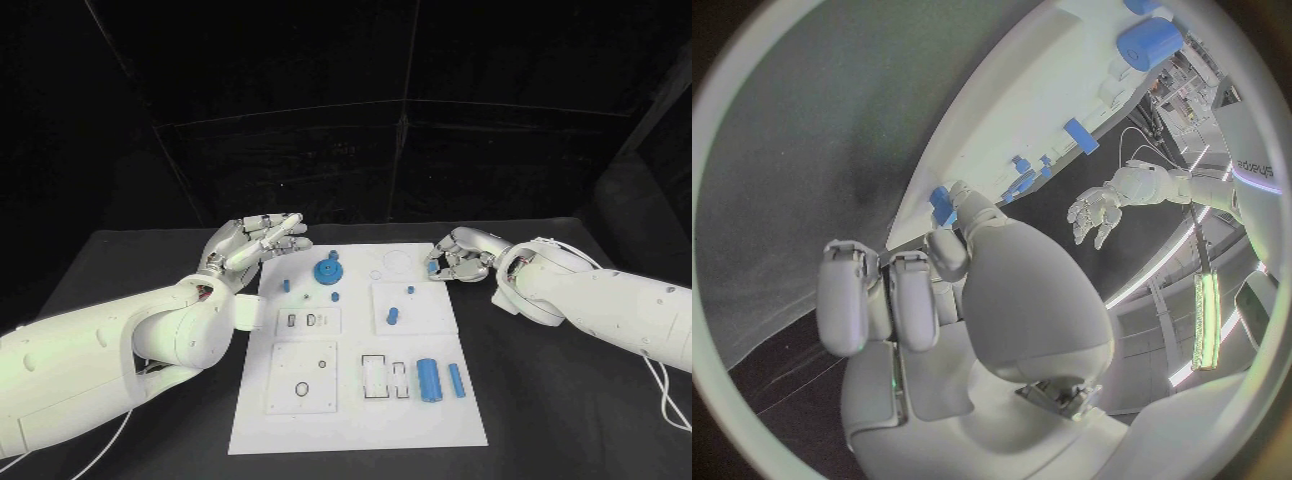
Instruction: Assemble the parts on the task board
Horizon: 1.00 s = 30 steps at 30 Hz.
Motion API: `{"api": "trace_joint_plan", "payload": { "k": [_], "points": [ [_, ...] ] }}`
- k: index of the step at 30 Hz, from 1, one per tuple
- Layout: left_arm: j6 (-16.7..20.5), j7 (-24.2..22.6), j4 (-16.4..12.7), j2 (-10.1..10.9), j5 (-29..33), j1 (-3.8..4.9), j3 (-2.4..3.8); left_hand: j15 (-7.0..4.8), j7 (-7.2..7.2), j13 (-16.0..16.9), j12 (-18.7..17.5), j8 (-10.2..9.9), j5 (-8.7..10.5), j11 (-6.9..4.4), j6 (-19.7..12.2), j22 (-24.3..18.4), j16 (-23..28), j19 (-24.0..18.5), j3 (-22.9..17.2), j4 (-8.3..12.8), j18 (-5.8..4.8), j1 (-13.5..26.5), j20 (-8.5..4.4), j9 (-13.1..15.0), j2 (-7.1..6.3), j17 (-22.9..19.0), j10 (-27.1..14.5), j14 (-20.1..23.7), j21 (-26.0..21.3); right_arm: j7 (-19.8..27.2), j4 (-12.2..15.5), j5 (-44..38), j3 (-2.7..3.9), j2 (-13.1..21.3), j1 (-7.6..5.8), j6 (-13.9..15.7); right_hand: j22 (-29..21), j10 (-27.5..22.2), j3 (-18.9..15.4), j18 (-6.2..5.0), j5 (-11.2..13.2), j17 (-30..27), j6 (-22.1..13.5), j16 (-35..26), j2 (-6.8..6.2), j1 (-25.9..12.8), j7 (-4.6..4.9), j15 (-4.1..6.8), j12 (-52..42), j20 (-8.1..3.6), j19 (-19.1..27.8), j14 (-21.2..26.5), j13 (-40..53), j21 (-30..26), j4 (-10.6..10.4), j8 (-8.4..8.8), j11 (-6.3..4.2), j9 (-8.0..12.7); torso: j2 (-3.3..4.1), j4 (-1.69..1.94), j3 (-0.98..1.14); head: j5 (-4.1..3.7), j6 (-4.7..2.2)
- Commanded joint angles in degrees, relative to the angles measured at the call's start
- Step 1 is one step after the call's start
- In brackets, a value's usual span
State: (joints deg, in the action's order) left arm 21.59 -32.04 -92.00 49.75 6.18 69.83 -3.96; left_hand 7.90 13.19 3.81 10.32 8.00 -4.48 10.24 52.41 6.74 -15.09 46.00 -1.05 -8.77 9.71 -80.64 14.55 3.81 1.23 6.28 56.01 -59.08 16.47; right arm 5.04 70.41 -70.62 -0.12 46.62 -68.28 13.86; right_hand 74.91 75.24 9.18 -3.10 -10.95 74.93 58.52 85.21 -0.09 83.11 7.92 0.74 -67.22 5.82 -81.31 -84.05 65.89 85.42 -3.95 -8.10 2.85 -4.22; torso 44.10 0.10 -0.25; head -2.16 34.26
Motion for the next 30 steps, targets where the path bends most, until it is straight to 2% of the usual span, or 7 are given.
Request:
{"api": "trace_joint_plan", "payload": {
  "k": [1, 8, 11, 15, 23, 26, 30],
  "points": [
    [-0.45, -0.23, -0.07, 0.01, -0.14, 0.06, 0.04, 0.04, 0.05, -0.07, -0.32, -0.26, 0.06, 0.08, 0.27, -0.09, 0.25, 0.35, -0.05, 0.34, 0.85, -0.45, 0.11, -0.06, 0.12, -0.09, 0.22, -0.21, 0.15, 0.17, 0.25, -0.18, 0.02, 0.09, -0.08, 2.81, 3.81, 0.48, 0.78, 0.59, 0.44, 4.58, 0.96, 0.23, 1.24, 0.38, -0.32, 0.42, -0.34, -0.3, -0.25, -3.77, 0.11, 0.44, 0.07, -0.59, -0.17, -0.19, 0.03, -0.02, -0.02, 0.01, 0.03],
    [-0.44, -0.22, -0.14, 0.07, -0.14, 0.06, 0.04, 0.04, 0.05, -0.07, -0.32, -0.26, 0.06, 0.08, 0.27, -0.09, 0.25, 0.35, -0.05, 0.34, 0.85, -0.45, 0.11, -0.06, 0.12, -0.09, 0.22, -0.21, 0.15, 0.08, 1.91, -0.07, 0.03, 0.81, -0.08, 5.07, 4.4, 0.9, 1.78, 0.72, 0.68, 5.02, 2.03, 0.41, 2.09, 0.47, -0.73, 0.71, -0.47, -0.58, -0.7, -3.87, 0.33, 0.65, 0.3, -0.89, -0.5, -0.25, -0.02, 0.06, 0.0, -0.06, 0.03],
    [-0.41, -0.22, -0.21, 0.18, -0.14, 0.06, 0.04, 0.04, 0.05, -0.07, -0.32, -0.26, 0.06, 0.08, 0.27, -0.09, 0.25, 0.35, -0.05, 0.34, 0.85, -0.45, 0.11, -0.06, 0.12, -0.09, 0.22, -0.21, 0.15, -1.38, 4.15, 0.2, 0.04, 1.69, -0.09, 6.0, 4.55, 1.04, 1.86, 0.75, 0.92, 5.25, 2.19, 0.5, 2.06, 0.38, -0.79, 0.76, -0.55, -0.64, -0.82, -3.92, 0.44, 0.7, 0.36, -0.91, -0.56, -0.24, -0.11, 0.04, -0.06, -0.27, -0.09],
    [-0.33, -0.21, -0.35, 0.37, -0.13, 0.07, 0.04, 0.04, 0.05, -0.07, -0.32, -0.26, 0.06, 0.08, 0.27, -0.09, 0.25, 0.35, -0.05, 0.34, 0.85, -0.45, 0.11, -0.06, 0.12, -0.09, 0.22, -0.21, 0.15, -4.05, 8.09, 0.48, 0.05, 2.91, -0.12, 6.98, 4.65, 1.14, 2.1, 0.77, 1.57, 5.51, 2.53, 0.59, 2.34, 0.0, -0.92, 0.87, -0.32, -0.76, -0.89, -3.96, 0.27, 0.73, 0.23, -0.93, -0.68, -0.23, -0.17, -0.1, -0.1, -0.07, -0.26],
    [-0.41, -0.14, 0.07, 0.21, -0.13, 0.08, 0.04, 0.04, 0.05, -0.07, -0.32, -0.26, 0.06, 0.08, 0.27, -0.09, 0.25, 0.35, -0.05, 0.34, 0.85, -0.45, 0.11, -0.06, 0.12, -0.09, 0.22, -0.21, 0.15, -12.16, 17.07, -0.2, 0.09, 3.47, -0.35, 9.32, 4.56, 1.19, 2.58, 0.75, 2.4, 5.35, 2.91, 0.48, 2.8, -0.32, -1.14, 1.03, 0.31, -0.93, -0.83, -3.92, -0.22, 0.67, 0.18, -0.89, -0.87, -0.19, -0.83, -0.05, -0.56, 0.12, -0.16],
    [-0.43, -0.13, 0.47, 0.12, -0.13, 0.09, 0.04, 0.04, 0.05, -0.07, -0.32, -0.26, 0.06, 0.08, 0.27, -0.09, 0.25, 0.35, -0.05, 0.34, 0.85, -0.45, 0.11, -0.06, 0.12, -0.09, 0.22, -0.21, 0.15, -15.92, 20.01, -0.99, 0.09, 2.19, -0.64, 10.17, 4.82, 1.21, 2.64, 0.81, 2.51, 5.25, 3.06, 0.43, 2.83, -0.48, -1.2, 1.09, 0.58, -0.98, -1.03, -3.89, -0.43, 0.77, 0.15, -0.9, -0.93, -0.19, -1.21, -0.02, -0.78, 0.3, 0.24],
    [-0.46, -0.12, 0.9, 0.04, -0.13, 0.1, 0.05, 0.04, 0.05, -0.07, -0.32, -0.26, 0.06, 0.08, 0.27, -0.09, 0.25, 0.35, -0.05, 0.34, 0.85, -0.45, 0.11, -0.06, 0.12, -0.09, 0.22, -0.21, 0.15, -19.43, 21.83, -2.36, 0.1, -0.73, -0.88, 10.71, 4.85, 1.26, 2.63, 0.82, 2.71, 5.07, 3.08, 0.32, 2.74, -0.79, -1.21, 1.13, 0.82, -1.04, -1.06, -3.84, -0.58, 0.77, 0.03, -0.82, -0.95, -0.16, -1.73, 0.26, -1.09, 0.71, 0.55]
  ]
}}
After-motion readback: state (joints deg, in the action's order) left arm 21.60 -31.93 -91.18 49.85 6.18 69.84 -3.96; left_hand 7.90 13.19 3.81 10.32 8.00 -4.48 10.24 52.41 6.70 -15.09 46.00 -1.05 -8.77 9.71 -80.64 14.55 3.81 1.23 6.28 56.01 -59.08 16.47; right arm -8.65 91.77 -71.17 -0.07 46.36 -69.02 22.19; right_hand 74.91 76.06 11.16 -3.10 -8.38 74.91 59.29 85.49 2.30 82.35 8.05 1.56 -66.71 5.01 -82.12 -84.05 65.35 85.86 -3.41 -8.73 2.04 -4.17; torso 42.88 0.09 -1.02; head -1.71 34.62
